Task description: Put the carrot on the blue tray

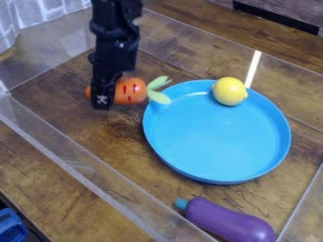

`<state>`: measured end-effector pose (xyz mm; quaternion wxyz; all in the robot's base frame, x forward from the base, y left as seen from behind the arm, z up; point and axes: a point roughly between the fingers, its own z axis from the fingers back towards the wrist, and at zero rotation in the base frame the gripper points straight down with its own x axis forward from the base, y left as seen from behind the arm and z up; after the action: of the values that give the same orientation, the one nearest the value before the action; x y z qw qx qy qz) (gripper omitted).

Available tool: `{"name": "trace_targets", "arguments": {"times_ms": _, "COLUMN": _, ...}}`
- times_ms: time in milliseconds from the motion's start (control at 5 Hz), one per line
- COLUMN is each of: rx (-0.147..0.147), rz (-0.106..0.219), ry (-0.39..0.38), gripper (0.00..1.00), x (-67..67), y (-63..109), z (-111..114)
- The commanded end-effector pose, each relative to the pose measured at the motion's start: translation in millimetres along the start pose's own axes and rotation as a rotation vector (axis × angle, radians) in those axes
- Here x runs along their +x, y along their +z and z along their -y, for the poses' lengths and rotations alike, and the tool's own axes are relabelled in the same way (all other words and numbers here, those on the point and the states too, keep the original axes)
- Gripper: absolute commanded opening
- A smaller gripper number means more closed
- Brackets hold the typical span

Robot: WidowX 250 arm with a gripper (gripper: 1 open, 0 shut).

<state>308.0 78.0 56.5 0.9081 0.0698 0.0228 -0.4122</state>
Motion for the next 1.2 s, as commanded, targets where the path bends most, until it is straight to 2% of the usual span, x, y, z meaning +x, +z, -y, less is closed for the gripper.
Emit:
{"name": "trace_targets", "arguments": {"times_ms": 0, "rx": 0.091, "rz": 0.031, "ry": -0.038, "gripper": 0.00, "x": 0.8, "y": 49.8, "z": -8.7}}
{"name": "trace_targets", "arguments": {"times_ms": 200, "rx": 0.106, "rz": 0.016, "ry": -0.062, "gripper": 0.00, "x": -3.9, "y": 52.7, "z": 0.7}}
{"name": "trace_targets", "arguments": {"times_ms": 400, "rx": 0.103, "rz": 0.019, "ry": -0.079, "gripper": 0.00, "x": -6.0, "y": 44.3, "z": 10.7}}
{"name": "trace_targets", "arguments": {"times_ms": 600, "rx": 0.116, "rz": 0.019, "ry": -0.147, "gripper": 0.00, "x": 0.7, "y": 43.0, "z": 13.0}}
{"name": "trace_targets", "arguments": {"times_ms": 1000, "rx": 0.134, "rz": 0.011, "ry": -0.170, "gripper": 0.00, "x": 30.7, "y": 54.8, "z": 9.3}}
